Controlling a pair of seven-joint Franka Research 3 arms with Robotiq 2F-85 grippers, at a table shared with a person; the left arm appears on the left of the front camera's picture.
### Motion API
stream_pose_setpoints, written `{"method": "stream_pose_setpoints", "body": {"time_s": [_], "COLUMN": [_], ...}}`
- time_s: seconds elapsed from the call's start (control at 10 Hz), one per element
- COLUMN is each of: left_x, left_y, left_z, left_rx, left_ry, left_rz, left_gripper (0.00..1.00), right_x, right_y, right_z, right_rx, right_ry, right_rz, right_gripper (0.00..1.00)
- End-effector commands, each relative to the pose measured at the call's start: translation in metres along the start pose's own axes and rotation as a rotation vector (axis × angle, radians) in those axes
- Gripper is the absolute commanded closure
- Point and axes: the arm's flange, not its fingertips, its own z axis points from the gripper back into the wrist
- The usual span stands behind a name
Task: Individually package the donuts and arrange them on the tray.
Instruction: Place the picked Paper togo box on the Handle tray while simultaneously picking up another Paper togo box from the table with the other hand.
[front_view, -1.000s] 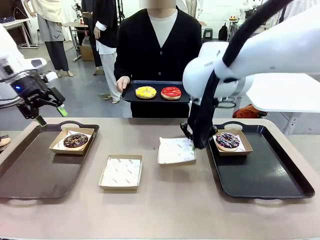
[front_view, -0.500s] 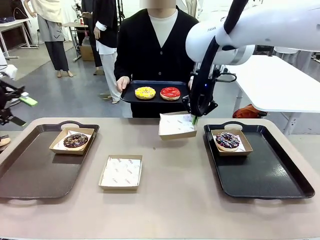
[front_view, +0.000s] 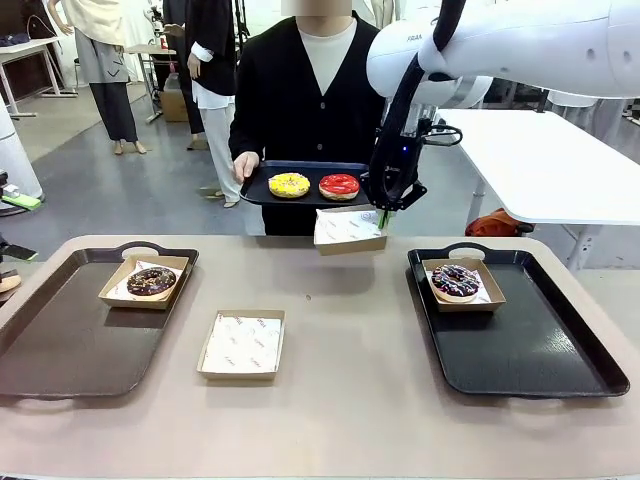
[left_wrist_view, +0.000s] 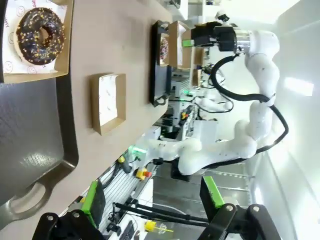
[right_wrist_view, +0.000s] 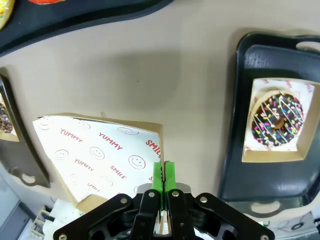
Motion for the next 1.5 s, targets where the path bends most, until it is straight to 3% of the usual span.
{"method": "stream_pose_setpoints", "body": {"time_s": [0.0,1.4], "left_x": [0.0017,0.0026], "left_y": [0.0087,0.0137], "left_z": [0.0078,0.0068], "left_rx": [-0.065,-0.042], "left_ry": [-0.026,-0.035], "left_rz": [-0.012,0.024], "left_gripper": [0.00,0.00], "right_x": [0.0183,0.0194], "right_y": [0.0067,0.0056], "right_z": [-0.0003,-0.0101], "right_rx": [0.005,0.006], "right_ry": [0.025,0.017], "right_rz": [0.034,0.015], "right_gripper": [1.00,1.00]}}
